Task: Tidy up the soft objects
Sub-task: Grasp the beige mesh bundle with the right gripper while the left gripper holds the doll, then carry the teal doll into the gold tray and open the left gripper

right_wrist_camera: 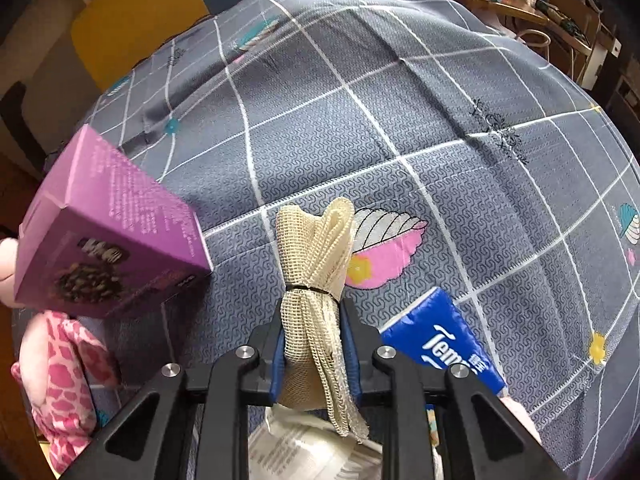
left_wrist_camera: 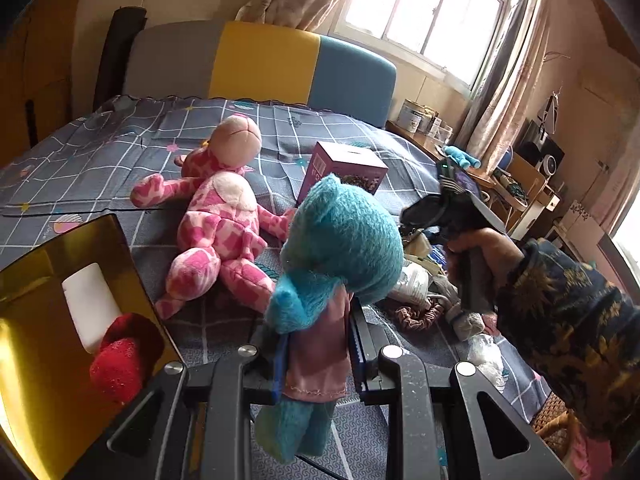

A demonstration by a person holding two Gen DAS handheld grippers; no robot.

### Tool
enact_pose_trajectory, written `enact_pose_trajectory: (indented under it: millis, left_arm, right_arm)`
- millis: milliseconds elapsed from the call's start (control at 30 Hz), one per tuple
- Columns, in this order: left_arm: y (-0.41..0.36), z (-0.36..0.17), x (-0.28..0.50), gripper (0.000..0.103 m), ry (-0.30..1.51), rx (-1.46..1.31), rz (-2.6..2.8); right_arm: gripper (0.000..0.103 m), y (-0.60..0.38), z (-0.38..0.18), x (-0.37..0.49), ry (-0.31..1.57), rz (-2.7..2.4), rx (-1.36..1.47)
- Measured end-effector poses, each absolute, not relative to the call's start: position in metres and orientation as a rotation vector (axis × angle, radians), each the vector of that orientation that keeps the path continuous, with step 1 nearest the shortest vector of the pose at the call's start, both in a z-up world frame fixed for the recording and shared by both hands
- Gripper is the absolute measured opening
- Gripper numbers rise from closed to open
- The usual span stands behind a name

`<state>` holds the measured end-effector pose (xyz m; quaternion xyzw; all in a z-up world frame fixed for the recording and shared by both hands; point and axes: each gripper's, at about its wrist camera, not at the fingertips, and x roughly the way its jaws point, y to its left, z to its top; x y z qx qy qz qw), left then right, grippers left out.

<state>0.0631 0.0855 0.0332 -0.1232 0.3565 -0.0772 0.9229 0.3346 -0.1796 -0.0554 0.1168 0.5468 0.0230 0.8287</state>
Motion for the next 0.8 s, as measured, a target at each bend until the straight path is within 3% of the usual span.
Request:
enact_pose_trajectory:
  millis: [333, 800]
  left_arm:
    - [0.115, 0.045, 0.042, 0.026, 0.693, -0.274, -0.053]
    - [0.158, 0.038, 0.003, 0.026, 0.696, -0.282, 0.110]
  right_arm:
    - [0.022, -0.161, -0.005, 0.243, 1.004, 0.317, 0.121]
    - [0.023, -0.079, -0.045, 0.137, 1.084, 0.588, -0.098]
